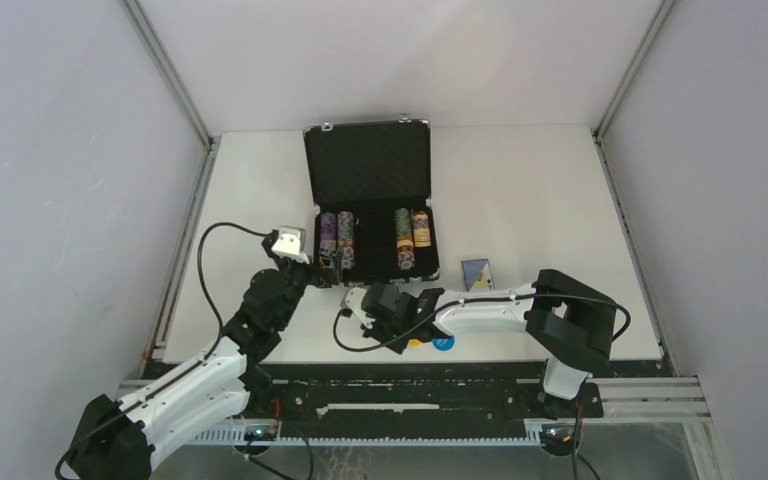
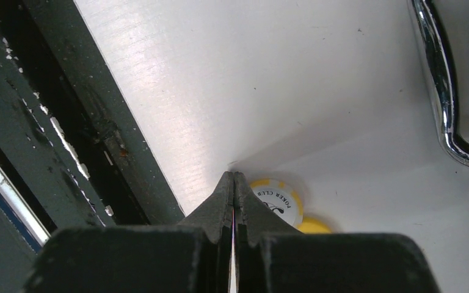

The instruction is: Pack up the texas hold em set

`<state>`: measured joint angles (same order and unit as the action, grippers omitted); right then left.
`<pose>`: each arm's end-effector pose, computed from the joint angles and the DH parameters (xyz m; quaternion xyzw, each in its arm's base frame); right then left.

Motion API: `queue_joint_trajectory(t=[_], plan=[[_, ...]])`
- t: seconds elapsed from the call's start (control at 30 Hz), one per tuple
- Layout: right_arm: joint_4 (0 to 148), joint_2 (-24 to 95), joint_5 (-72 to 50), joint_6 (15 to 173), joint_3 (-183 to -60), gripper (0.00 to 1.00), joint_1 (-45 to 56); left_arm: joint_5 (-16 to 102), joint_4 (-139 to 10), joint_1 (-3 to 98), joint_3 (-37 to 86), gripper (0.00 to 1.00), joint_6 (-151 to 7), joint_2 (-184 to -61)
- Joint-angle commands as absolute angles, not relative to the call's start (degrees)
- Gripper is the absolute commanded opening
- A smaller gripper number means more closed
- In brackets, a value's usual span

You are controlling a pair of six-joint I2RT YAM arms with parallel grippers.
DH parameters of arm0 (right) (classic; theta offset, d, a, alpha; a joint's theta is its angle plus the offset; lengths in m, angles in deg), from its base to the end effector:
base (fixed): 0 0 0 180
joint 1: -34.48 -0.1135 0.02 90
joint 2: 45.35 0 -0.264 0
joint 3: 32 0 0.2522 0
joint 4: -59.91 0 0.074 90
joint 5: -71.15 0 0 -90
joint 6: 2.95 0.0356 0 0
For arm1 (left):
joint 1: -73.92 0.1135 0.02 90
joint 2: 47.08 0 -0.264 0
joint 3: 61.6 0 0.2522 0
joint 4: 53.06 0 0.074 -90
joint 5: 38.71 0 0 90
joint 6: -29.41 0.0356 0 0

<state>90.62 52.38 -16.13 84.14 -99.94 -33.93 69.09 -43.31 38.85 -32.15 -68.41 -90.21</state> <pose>0.1192 0.3059 0.1544 -0.5685 0.7820 0.1570 0.2017 0.1536 -0.0945 0.2269 0.0675 0.7267 -0.1412 0.6689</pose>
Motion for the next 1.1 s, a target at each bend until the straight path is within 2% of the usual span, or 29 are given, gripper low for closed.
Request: queue_joint_trajectory(t=[0.0,1.07], plan=[[90.9,52.2,-18.6,85.6,-100.8,0.0,-33.9,68.8,-40.1,39.4,-32.7,1.0,-69.7,-90.5],[90.0,44.2,-19.7,86.9,-97.3,0.0,-31.9,68.2,-39.2,39.5,-32.8,1.0,-70.2,-92.0]])
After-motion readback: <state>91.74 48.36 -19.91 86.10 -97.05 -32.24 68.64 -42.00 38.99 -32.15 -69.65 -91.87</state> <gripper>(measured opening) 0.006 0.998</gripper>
